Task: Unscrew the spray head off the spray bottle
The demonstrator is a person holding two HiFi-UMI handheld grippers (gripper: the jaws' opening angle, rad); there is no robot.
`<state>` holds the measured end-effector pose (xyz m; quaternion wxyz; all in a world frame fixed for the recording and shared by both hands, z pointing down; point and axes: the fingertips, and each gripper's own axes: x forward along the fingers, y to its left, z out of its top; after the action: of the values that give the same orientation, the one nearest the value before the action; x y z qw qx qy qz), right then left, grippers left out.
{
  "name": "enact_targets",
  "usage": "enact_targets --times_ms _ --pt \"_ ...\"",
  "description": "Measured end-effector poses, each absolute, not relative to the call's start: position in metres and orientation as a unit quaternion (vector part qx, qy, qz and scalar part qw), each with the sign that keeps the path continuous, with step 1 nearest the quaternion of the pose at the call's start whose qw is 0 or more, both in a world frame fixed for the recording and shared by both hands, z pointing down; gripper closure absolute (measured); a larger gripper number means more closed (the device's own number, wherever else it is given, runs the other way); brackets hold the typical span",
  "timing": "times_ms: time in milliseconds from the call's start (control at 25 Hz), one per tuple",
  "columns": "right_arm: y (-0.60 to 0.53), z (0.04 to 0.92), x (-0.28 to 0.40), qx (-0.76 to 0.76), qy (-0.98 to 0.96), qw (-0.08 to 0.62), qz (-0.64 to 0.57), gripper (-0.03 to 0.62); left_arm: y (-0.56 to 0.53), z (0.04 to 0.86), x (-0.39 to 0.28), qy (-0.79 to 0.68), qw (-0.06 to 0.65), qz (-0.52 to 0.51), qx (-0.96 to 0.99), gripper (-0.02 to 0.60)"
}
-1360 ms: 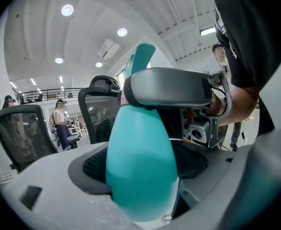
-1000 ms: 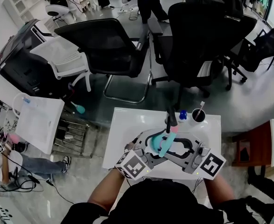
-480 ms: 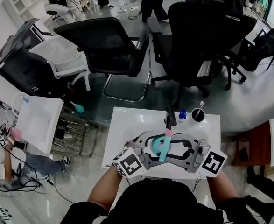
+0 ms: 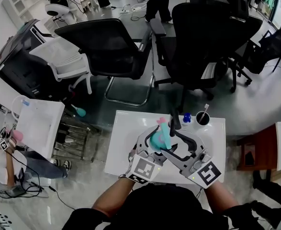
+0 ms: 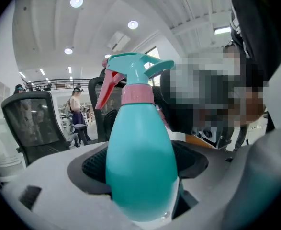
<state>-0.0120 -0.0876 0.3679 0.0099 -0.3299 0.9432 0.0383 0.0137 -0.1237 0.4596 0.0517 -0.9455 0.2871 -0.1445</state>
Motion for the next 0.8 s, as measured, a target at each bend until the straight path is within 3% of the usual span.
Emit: enact_targets --times_ms 400,800 --pt "-0.096 0.37 -0.017 -0.381 0.924 0.016 0.004 0.428 -0.118 0.462 0.023 0.319 0.056 -0.15 -0.934 0.186" --pt "-0.083 0.362 -0.02 -0.331 0.943 0.005 0.01 0.448 -0.104 0.456 0.028 0.25 0.074 -0.139 -0.955 0.186"
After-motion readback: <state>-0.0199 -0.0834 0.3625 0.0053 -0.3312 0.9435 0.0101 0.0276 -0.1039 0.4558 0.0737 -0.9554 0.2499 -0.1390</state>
